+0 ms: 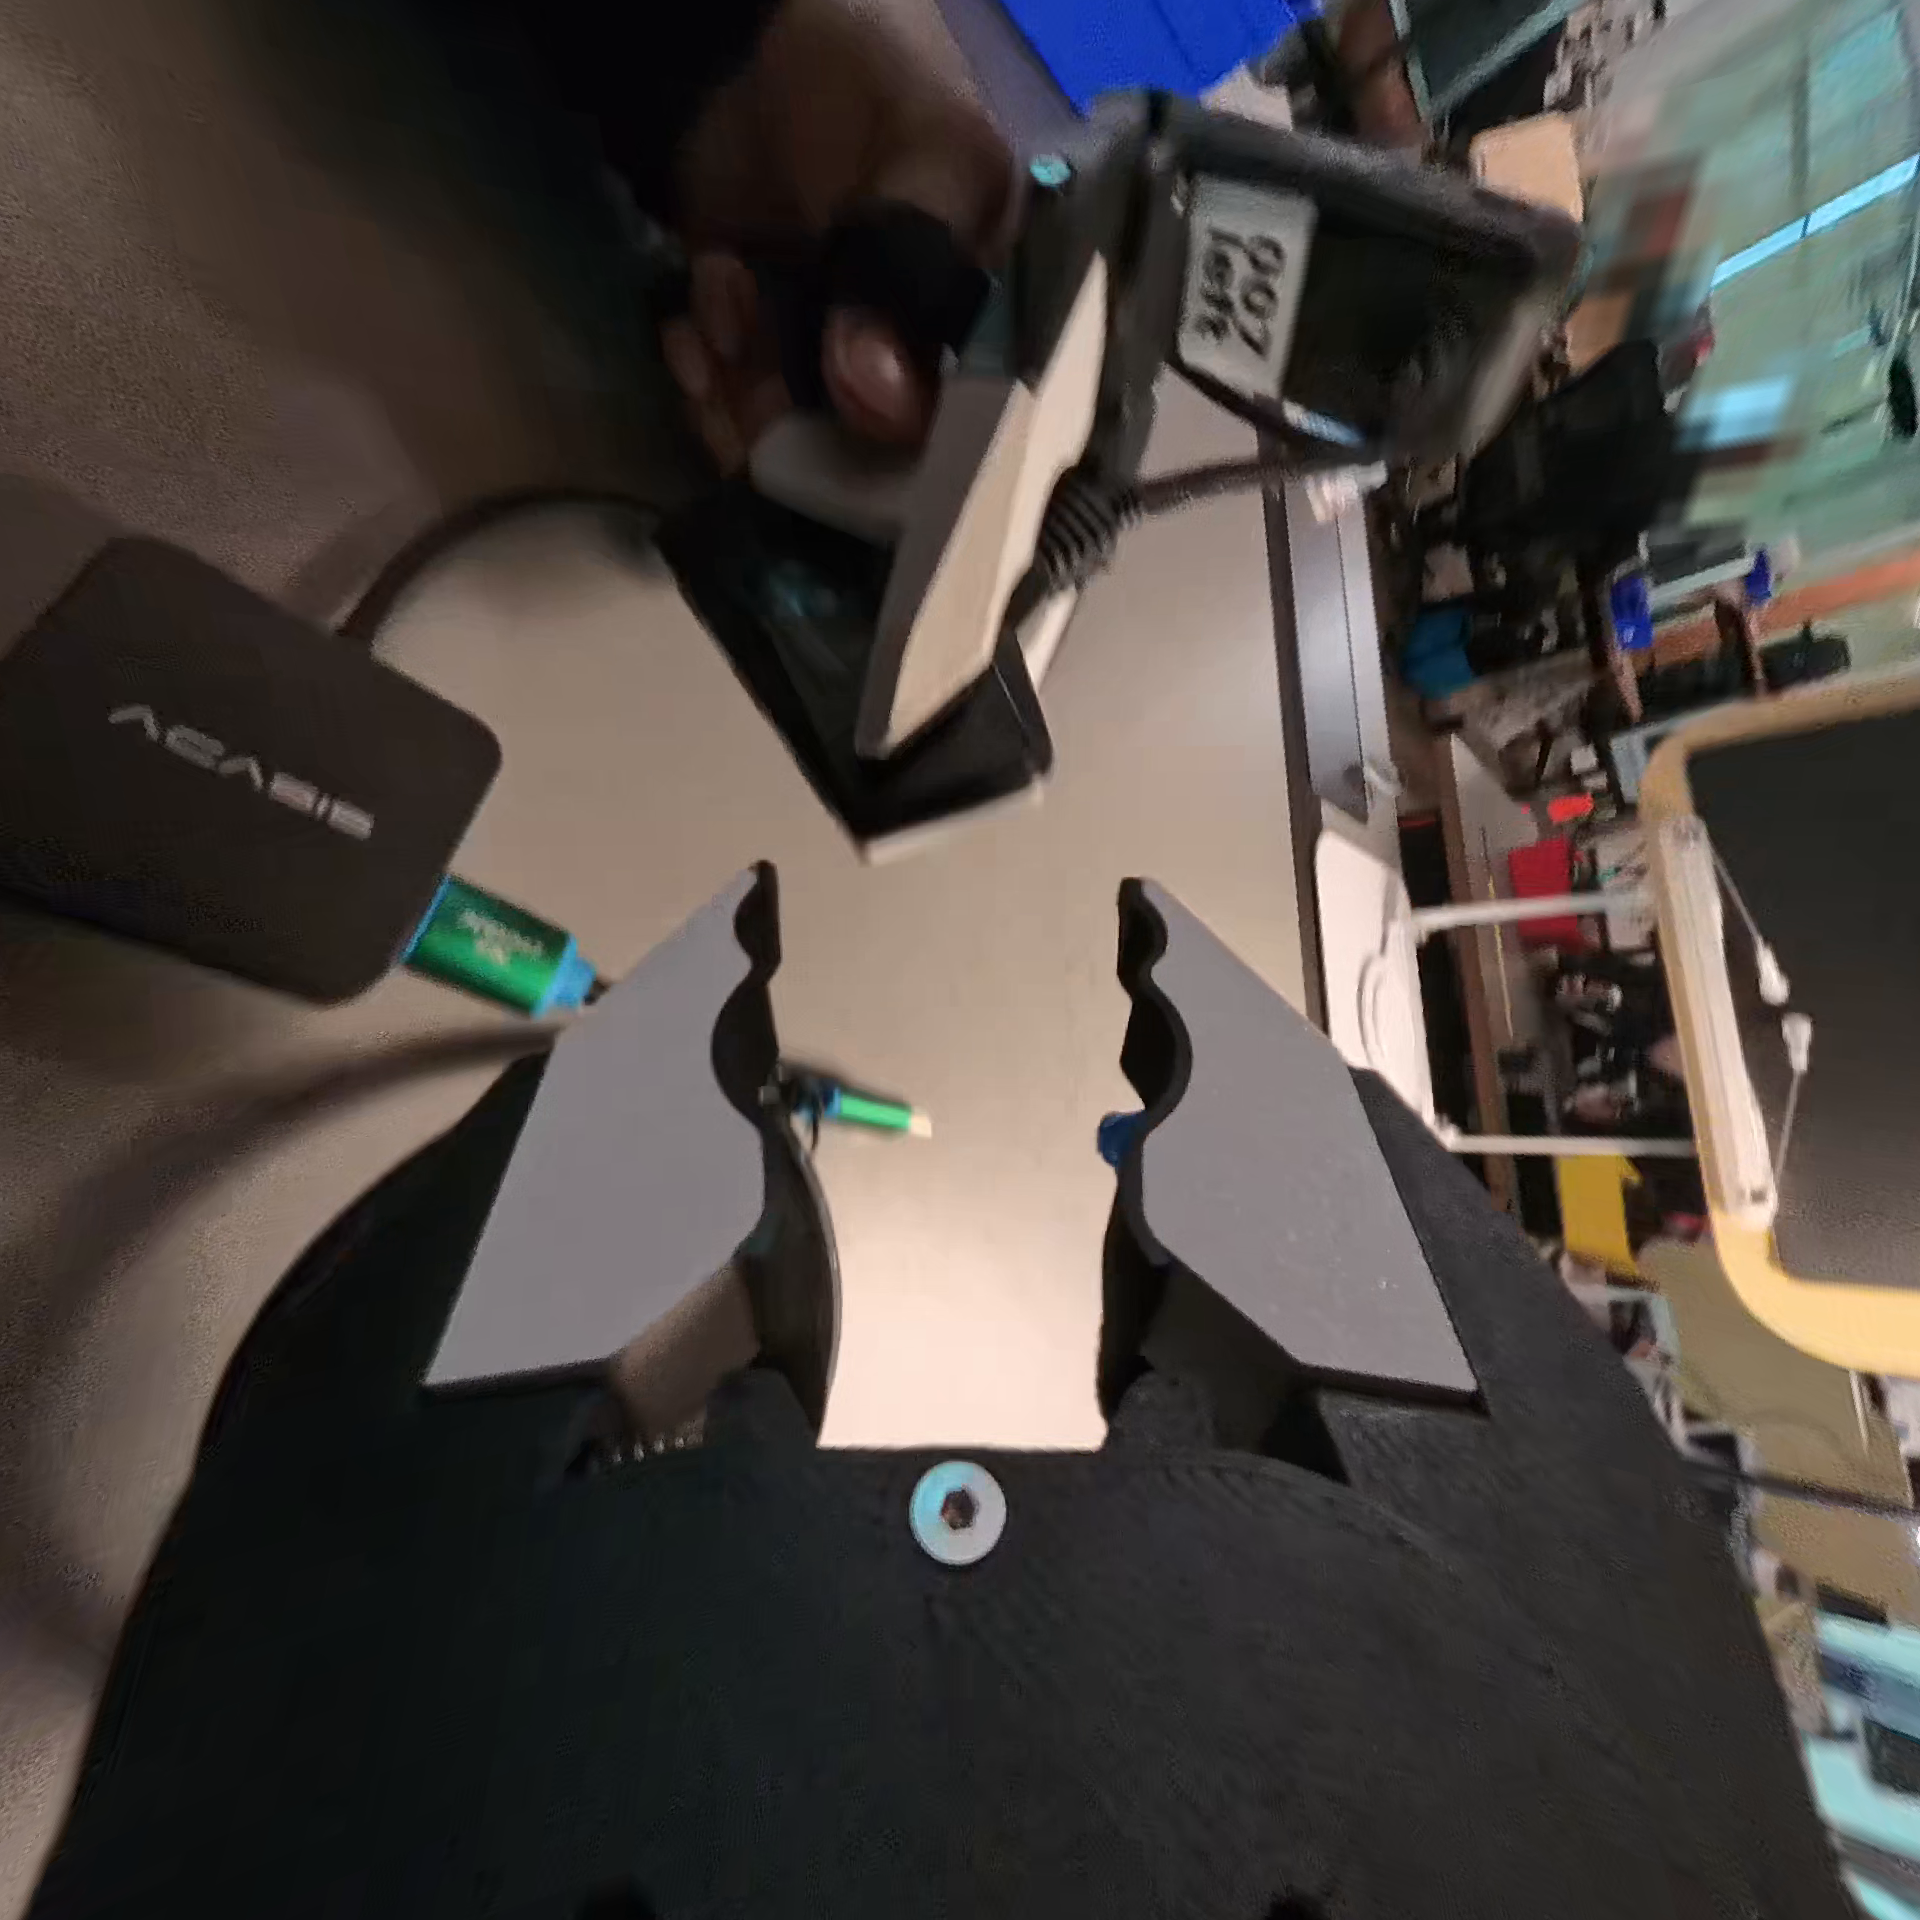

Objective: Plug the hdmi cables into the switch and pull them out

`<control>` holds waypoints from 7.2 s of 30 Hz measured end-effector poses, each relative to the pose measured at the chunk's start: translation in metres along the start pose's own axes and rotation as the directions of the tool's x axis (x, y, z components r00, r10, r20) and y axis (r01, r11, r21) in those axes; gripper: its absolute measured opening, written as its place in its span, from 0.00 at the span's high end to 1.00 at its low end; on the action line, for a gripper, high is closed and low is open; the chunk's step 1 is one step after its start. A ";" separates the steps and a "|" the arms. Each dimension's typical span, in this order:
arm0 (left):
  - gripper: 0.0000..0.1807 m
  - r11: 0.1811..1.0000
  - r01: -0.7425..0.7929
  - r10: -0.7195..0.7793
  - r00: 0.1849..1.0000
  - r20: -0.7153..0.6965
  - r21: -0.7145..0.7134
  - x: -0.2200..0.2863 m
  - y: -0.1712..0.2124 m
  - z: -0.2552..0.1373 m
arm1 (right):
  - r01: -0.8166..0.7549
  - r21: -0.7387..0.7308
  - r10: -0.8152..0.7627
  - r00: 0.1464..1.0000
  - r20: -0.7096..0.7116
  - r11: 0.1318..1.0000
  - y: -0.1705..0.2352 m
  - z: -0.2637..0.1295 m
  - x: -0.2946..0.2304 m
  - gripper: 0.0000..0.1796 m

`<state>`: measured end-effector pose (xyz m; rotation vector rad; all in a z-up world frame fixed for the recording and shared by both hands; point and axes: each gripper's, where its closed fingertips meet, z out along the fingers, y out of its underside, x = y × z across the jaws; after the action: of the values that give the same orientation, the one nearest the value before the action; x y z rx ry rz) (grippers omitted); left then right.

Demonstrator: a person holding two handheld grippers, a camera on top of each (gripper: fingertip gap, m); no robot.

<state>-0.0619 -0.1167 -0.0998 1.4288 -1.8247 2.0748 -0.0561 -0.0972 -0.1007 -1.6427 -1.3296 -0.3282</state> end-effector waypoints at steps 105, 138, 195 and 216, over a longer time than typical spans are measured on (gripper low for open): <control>0.99 0.783 -0.340 -0.106 0.751 0.652 0.520 -0.069 -0.084 -0.186 | 0.034 -0.366 -0.018 0.999 0.047 0.930 0.051 0.068 0.169 0.99; 1.00 0.855 -0.257 -0.154 0.704 0.693 0.451 -0.093 -0.064 -0.185 | -0.132 -0.747 0.136 0.989 -0.056 0.651 0.147 -0.194 0.139 0.99; 1.00 0.872 -0.202 -0.164 0.739 0.654 0.447 -0.094 -0.060 -0.175 | 0.078 -0.762 0.327 0.871 0.365 0.642 0.236 -0.137 0.108 0.96; 1.00 0.882 -0.196 -0.156 0.737 0.658 0.429 -0.095 -0.058 -0.171 | -0.174 -0.888 0.249 0.966 -0.070 0.426 0.369 -0.305 0.150 0.95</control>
<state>-0.0761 0.0868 -0.0958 2.6055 -1.5043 2.3012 0.4226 -0.2277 -0.0265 -2.7131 -0.9811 -0.9519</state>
